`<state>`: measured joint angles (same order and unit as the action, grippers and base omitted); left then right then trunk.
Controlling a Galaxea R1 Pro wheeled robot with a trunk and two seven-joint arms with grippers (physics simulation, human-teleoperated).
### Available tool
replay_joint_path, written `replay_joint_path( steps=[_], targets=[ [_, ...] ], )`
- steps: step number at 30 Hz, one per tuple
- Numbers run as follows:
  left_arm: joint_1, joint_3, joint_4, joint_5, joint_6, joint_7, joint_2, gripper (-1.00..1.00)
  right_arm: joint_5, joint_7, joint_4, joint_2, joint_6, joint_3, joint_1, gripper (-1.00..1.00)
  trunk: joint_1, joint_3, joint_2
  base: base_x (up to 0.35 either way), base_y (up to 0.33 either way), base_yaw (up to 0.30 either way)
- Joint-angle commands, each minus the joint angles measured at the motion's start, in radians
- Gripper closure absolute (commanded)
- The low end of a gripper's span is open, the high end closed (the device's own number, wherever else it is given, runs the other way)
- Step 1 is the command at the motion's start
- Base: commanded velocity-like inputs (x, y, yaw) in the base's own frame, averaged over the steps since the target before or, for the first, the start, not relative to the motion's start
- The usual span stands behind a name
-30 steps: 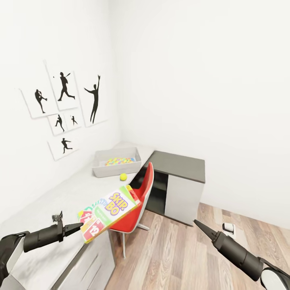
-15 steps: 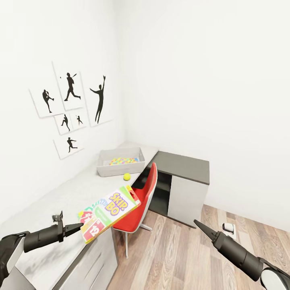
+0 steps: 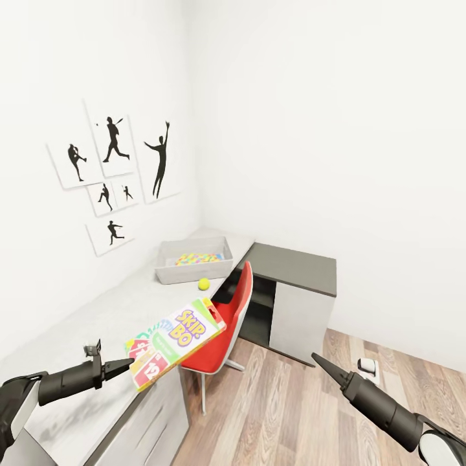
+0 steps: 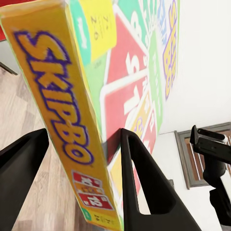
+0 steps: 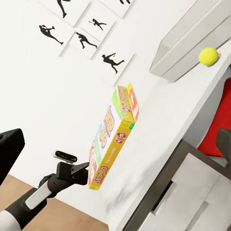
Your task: Put all the toys in the child's room - the three board games (two on the bed and one on the table), the two jigsaw puzzles on the table, and the tennis ball on the table - inside the toy box on the table in the child's room.
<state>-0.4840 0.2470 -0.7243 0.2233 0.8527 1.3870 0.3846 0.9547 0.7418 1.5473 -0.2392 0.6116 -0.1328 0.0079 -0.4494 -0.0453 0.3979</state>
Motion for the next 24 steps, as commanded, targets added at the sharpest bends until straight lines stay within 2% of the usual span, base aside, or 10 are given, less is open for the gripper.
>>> replay_joint_path(
  steps=[1, 5, 11, 16, 24],
  targets=[
    [-0.001, 0.000, 0.000, 0.002, 0.011, 0.002, 0.000, 1.00, 0.006, -0.002, 0.001, 0.000, 0.008, -0.001, 0.000, -1.00, -0.001, -0.002, 0.002, 0.000, -0.089, 0.000],
    [-0.001, 0.000, 0.000, 0.001, 0.010, -0.001, 0.000, 1.00, 0.007, -0.003, 0.001, 0.000, 0.007, -0.001, 0.000, -1.00, -0.001, -0.002, 0.002, 0.020, -0.190, 0.000],
    [-0.001, 0.000, 0.000, 0.001, 0.008, -0.007, -0.003, 1.00, 0.007, -0.004, 0.002, 0.000, 0.006, -0.001, 0.000, -1.00, -0.001, -0.002, 0.002, 0.169, -0.265, 0.012],
    [-0.001, 0.000, 0.000, 0.001, 0.008, -0.008, -0.002, 1.00, 0.005, -0.007, 0.002, 0.001, 0.005, 0.001, 0.000, -1.00, -0.001, -0.002, 0.002, 0.268, -0.158, 0.212],
    [-0.001, 0.000, 0.000, 0.002, 0.008, -0.008, -0.003, 1.00, 0.004, -0.008, 0.002, 0.001, 0.005, 0.002, 0.000, -1.00, -0.001, -0.002, 0.002, 0.318, 0.022, 0.240]
  ],
)
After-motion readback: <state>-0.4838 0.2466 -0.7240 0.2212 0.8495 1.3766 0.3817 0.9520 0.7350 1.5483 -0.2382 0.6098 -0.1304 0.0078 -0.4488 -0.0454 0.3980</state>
